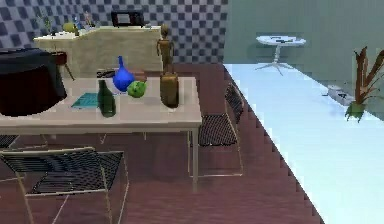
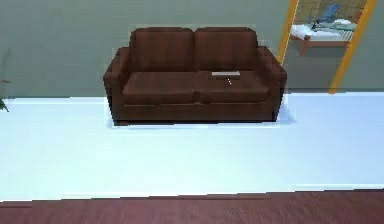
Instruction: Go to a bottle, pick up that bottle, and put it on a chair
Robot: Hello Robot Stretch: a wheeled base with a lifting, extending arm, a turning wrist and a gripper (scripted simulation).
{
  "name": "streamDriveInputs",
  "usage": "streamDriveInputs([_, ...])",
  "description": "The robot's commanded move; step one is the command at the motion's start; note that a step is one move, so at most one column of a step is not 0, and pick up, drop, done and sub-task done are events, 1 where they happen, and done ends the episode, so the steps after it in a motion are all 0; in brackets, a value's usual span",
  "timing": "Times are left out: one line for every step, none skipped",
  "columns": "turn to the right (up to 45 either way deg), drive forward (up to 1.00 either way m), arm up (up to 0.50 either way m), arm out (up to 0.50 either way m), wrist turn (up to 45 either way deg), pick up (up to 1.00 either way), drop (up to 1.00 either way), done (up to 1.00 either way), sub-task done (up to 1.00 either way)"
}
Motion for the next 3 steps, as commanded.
streamDriveInputs([0.0, 0.40, 0.00, 0.00, 0.0, 0.00, 0.00, 0.00, 0.00])
streamDriveInputs([-45.0, 0.00, 0.00, 0.00, 0.0, 0.00, 0.00, 0.00, 0.00])
streamDriveInputs([-45.0, 0.00, 0.00, 0.00, 0.0, 0.00, 0.00, 0.00, 0.00])
